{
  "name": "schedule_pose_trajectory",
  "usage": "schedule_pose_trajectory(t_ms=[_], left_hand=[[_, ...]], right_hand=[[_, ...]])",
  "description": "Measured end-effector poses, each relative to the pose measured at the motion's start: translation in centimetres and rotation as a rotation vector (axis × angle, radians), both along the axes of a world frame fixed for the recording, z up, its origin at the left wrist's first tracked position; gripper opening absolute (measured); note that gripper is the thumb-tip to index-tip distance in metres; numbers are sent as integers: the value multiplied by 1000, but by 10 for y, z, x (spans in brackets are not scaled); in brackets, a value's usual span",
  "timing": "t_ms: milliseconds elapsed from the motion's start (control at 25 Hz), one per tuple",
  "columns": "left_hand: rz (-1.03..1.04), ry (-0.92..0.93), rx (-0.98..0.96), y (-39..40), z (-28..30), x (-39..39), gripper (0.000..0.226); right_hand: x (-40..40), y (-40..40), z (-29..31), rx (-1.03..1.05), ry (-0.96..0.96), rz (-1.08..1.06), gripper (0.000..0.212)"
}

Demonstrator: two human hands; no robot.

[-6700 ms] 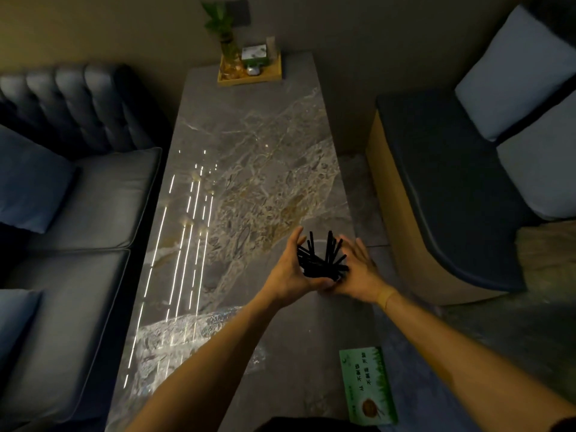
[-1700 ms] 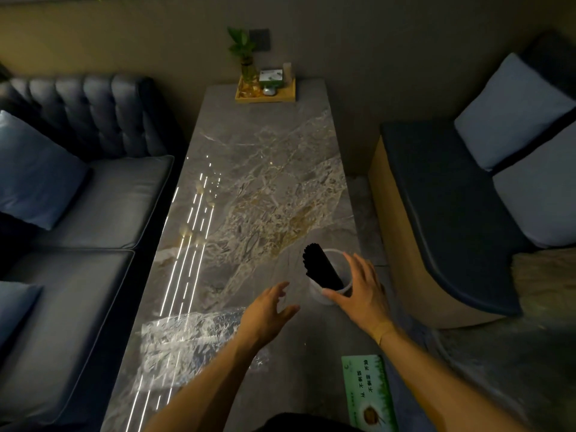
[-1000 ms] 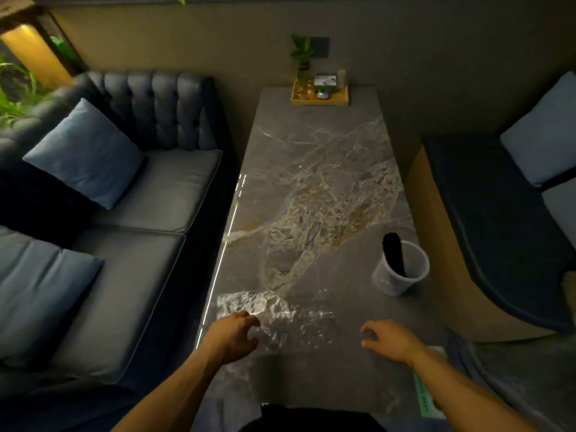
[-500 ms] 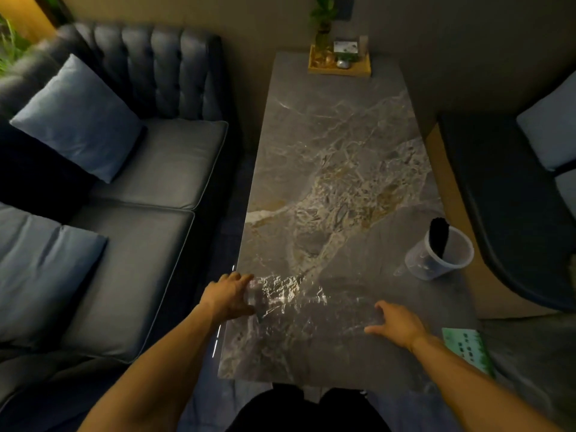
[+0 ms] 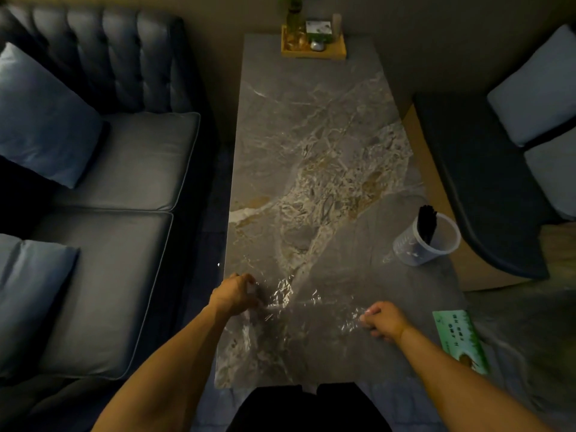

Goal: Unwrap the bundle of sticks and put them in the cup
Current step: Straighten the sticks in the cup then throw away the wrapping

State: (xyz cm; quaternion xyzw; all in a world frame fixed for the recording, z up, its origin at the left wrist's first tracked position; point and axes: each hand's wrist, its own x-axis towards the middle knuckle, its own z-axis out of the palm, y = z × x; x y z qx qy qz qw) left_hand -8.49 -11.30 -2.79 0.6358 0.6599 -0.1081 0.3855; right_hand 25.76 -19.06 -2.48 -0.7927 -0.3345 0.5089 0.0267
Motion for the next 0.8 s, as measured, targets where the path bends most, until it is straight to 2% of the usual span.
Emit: schedule_pose_trajectory(t_ms=[160, 280, 440, 600, 800], left_hand=[[74, -217, -105, 0, -4, -9, 39], [86, -369, -160, 1, -1, -12, 20], [83, -481, -247, -4, 7, 2, 12], [121, -619, -305, -14, 15, 30, 12], [-3, -705, -316, -31, 24, 83, 6]], right_hand=[[1, -11, 12, 10, 163, -318, 17], [5, -22, 24, 90, 285, -474, 12], [17, -42, 34, 232, 362, -663, 21], [37, -71, 38, 318, 552, -901, 25], [55, -108, 43, 382, 658, -1056, 43]])
